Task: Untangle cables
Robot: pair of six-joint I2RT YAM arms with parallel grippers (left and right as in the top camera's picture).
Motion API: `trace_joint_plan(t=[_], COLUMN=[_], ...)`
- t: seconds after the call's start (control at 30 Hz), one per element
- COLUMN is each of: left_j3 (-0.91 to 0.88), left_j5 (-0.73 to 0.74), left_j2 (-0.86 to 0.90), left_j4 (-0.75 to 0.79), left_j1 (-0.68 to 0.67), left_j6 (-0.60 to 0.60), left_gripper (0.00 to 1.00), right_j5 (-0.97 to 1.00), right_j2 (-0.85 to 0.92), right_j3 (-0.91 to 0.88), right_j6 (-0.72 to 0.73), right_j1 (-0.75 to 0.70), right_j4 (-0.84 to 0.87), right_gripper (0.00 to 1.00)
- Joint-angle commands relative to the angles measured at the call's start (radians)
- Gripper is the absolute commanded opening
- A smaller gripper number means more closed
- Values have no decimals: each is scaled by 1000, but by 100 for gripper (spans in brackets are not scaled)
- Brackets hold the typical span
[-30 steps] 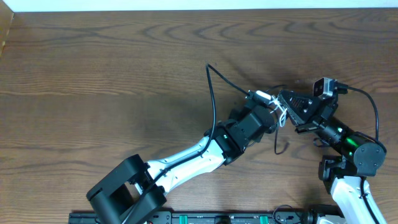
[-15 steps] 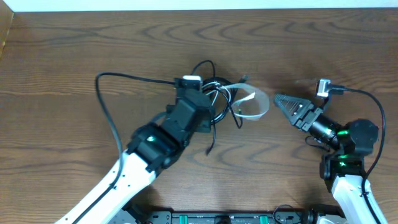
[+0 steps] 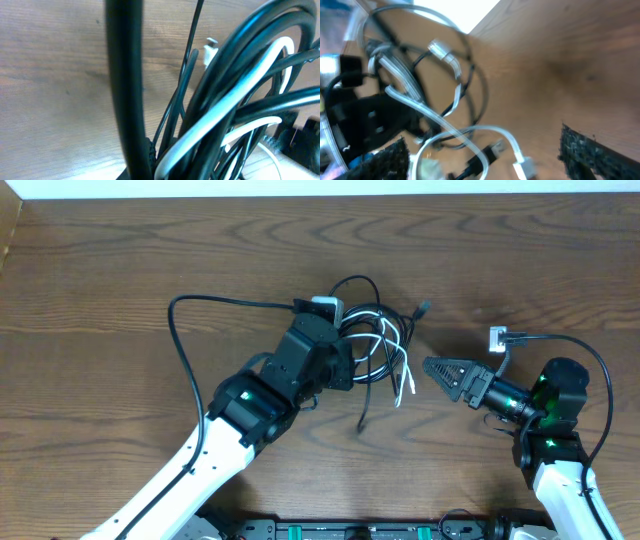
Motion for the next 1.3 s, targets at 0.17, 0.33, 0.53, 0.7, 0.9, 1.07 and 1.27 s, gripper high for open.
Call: trace_joint_plan(t=[0.17,0.33,0.53,0.7,0.9,1.07,1.27], left_j3=[5,5,5,5,5,5,5], left_j5=[229,464,558,521,308,105,63], left_j2=[58,59,59,59,59,58,60], left_j4=[24,11,-80,-113,-196,-196,-188], left_j1=[25,25,25,25,25,25,26], left_j6=[-301,-101,120,160,116,-90,-232], left_gripper=[8,8,8,32,46,80,83], right_j5=[61,135,192,239,282,282,289], right_j2=[-3,-3,-3,-3,-3,-3,-3], right_j3=[5,5,5,5,5,5,5], right_j6=[5,5,5,-18,93,96,102], right_j1=[71,108,109,107,55,33,33], right_j4=[-30,82,90,89,87,77,19], right_gripper=[99,99,53,1,1,1,1])
